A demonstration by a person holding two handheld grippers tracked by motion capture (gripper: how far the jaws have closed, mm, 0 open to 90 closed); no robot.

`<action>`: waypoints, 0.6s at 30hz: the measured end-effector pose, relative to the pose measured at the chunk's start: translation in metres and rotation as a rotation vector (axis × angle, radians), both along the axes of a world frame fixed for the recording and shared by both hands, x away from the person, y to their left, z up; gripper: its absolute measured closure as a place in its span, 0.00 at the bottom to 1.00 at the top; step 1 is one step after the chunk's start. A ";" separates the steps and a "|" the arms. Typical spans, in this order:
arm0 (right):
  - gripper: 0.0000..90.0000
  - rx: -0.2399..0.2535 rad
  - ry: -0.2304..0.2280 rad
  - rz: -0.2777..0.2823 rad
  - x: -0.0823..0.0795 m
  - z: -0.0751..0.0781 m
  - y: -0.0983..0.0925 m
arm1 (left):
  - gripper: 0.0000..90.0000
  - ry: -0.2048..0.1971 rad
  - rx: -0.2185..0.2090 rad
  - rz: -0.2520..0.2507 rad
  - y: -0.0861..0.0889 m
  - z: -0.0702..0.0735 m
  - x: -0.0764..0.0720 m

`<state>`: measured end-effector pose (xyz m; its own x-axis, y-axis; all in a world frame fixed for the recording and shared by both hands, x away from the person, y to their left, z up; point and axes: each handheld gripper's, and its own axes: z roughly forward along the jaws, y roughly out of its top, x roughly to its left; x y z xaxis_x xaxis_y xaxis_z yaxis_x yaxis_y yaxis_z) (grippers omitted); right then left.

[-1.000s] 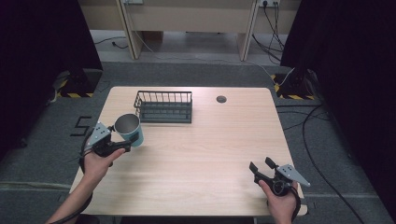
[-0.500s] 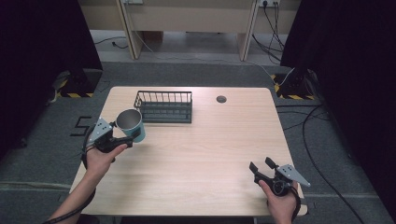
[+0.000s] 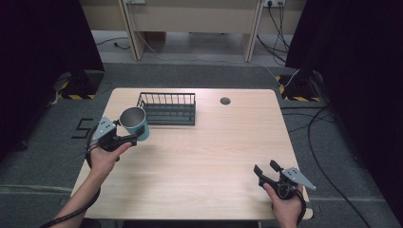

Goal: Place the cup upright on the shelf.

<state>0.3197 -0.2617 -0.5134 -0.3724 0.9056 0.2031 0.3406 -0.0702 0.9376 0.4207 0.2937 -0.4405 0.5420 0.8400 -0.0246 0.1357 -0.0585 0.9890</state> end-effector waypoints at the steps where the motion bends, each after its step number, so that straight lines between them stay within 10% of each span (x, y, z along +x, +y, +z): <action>1: 0.29 0.000 0.000 0.000 0.000 0.000 0.000 | 0.17 -0.001 -0.001 0.000 -0.001 0.000 0.001; 18: 0.29 0.001 0.000 0.000 0.000 0.000 0.000 | 0.17 -0.011 -0.010 -0.006 -0.011 0.009 0.014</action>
<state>0.3196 -0.2617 -0.5134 -0.3724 0.9054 0.2038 0.3408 -0.0709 0.9375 0.4351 0.2828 -0.4317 0.5476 0.8363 -0.0264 0.1241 -0.0499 0.9910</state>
